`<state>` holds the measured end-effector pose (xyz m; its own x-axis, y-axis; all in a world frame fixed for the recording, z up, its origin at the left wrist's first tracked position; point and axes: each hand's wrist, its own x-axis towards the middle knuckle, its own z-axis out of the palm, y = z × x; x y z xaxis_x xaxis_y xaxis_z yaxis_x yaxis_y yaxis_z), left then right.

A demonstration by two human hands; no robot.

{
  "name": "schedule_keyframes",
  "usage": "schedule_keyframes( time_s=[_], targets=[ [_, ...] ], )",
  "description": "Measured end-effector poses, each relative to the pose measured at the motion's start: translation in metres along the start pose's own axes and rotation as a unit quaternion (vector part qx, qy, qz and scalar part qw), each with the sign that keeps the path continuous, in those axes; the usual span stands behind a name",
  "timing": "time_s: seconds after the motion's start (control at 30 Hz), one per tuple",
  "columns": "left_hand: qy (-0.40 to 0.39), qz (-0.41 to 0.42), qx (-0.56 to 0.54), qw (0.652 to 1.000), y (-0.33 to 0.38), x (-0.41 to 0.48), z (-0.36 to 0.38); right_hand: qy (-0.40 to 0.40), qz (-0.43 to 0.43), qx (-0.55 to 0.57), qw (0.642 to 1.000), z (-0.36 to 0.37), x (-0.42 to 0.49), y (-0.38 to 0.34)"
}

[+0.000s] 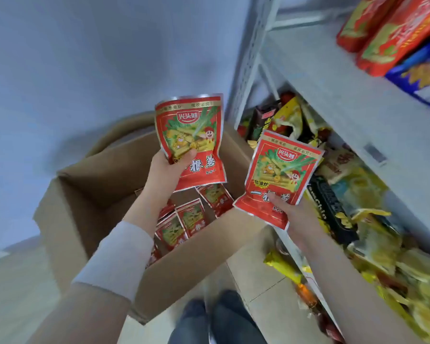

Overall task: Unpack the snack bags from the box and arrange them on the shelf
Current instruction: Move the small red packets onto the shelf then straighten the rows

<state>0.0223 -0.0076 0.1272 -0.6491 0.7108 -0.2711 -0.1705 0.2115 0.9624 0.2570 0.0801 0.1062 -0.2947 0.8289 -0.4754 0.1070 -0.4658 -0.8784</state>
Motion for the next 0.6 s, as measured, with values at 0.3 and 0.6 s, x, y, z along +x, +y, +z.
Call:
schedule_keyframes(
  time_s=[0.3,0.6],
  targets=[
    [-0.233,0.138,0.035,0.962,0.072,-0.143,0.191,0.214,-0.112,0.026,0.97,-0.194,-0.159,-0.025],
    [-0.422,0.205,0.059,0.881,0.043,-0.382,0.423,0.411,-0.153,0.101,0.893,-0.439,-0.357,0.032]
  ],
)
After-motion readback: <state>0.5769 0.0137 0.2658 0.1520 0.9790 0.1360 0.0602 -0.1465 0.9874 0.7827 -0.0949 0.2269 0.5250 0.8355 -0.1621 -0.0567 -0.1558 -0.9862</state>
